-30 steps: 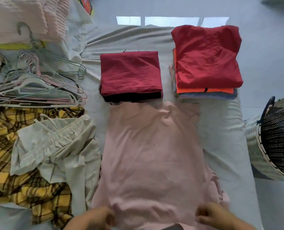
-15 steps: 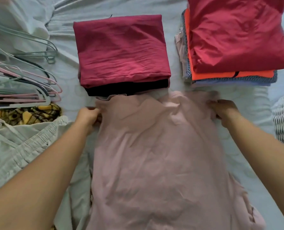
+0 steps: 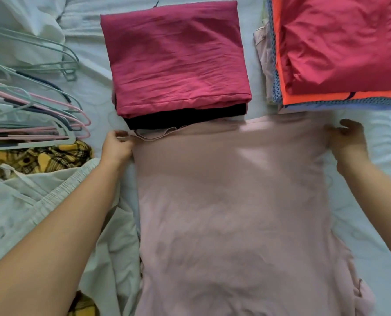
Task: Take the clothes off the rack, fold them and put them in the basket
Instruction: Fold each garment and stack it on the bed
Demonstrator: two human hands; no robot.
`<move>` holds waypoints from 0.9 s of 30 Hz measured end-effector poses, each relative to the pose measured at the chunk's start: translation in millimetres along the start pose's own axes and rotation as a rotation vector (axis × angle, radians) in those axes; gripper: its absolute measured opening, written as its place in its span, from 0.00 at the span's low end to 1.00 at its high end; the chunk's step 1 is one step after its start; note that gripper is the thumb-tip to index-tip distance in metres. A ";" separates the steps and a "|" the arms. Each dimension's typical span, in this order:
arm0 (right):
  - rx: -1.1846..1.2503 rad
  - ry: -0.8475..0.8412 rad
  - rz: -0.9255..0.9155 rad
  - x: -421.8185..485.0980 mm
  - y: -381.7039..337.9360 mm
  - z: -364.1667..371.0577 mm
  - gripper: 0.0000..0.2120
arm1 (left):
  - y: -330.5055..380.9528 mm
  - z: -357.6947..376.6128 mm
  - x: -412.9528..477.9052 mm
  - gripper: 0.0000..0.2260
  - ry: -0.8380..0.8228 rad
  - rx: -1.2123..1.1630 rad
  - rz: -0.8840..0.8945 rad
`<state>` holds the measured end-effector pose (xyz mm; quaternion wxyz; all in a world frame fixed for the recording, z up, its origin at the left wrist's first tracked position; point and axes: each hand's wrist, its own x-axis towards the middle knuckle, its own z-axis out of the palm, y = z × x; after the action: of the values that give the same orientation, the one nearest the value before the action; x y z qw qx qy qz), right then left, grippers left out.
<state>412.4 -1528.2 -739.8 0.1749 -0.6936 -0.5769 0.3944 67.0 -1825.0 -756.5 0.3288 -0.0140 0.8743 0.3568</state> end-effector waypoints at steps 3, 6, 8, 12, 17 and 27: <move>-0.131 -0.008 -0.248 -59.0 21.5 -7.4 0.20 | -8.6 -8.6 -51.3 0.19 0.014 0.058 0.148; -0.309 -0.204 -0.327 -115.3 78.7 -15.9 0.25 | -39.5 -26.2 -121.7 0.08 -0.049 0.042 0.277; -0.375 -0.220 -0.269 -139.4 108.5 -28.8 0.30 | -75.6 -40.9 -166.0 0.08 -0.081 0.210 0.264; -0.442 -0.162 -0.373 -169.9 121.7 -51.5 0.27 | -149.1 -43.4 -238.1 0.10 -0.262 0.523 0.047; -0.307 -0.621 -0.481 -221.1 106.8 -30.4 0.12 | -181.3 -20.3 -259.0 0.11 -0.222 0.341 -0.275; -0.298 -1.020 -0.361 -318.0 122.5 26.9 0.18 | -175.4 -18.9 -287.2 0.09 -0.101 -0.840 -0.777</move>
<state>466.0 -1865.7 -732.4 -0.1618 -0.3224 -0.7474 0.5580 326.8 -2027.9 -686.4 0.4435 -0.4467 0.5712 0.5267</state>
